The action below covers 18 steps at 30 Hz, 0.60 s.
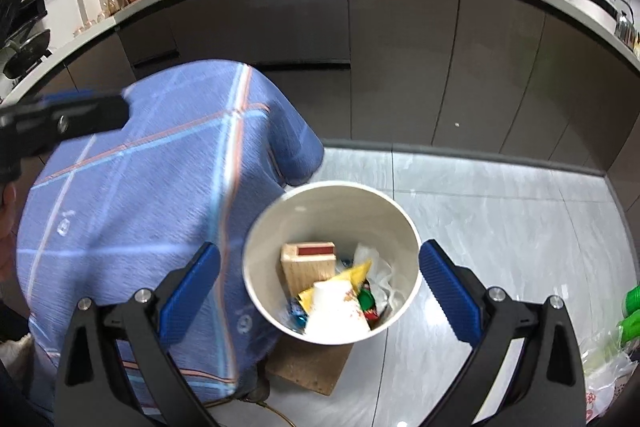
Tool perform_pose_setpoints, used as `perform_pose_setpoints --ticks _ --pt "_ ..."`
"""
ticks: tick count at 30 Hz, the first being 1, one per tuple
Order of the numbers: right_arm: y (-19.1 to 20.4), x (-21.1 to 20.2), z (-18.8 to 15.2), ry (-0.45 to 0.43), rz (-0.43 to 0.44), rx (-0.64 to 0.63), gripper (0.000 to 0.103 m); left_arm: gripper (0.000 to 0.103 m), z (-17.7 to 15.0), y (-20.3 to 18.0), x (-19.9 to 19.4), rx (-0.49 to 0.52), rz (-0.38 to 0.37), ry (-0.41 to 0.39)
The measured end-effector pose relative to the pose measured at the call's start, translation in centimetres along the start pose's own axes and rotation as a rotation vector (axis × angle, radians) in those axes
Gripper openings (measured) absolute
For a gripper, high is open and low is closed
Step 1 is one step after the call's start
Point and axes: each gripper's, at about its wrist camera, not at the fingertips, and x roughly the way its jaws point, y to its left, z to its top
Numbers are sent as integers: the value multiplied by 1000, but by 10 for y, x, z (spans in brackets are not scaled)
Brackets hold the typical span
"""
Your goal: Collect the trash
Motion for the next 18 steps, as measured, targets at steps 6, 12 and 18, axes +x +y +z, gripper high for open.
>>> perform_pose_setpoints --ticks 6,12,18 --pt "35 -27 17 -28 31 -38 100 94 -29 53 -46 -141 123 -30" --pt "77 -47 29 -50 70 -57 100 95 -60 78 -92 -222 224 -47" --pt "120 -63 36 -72 72 -92 100 95 -88 97 -124 -284 290 -56"
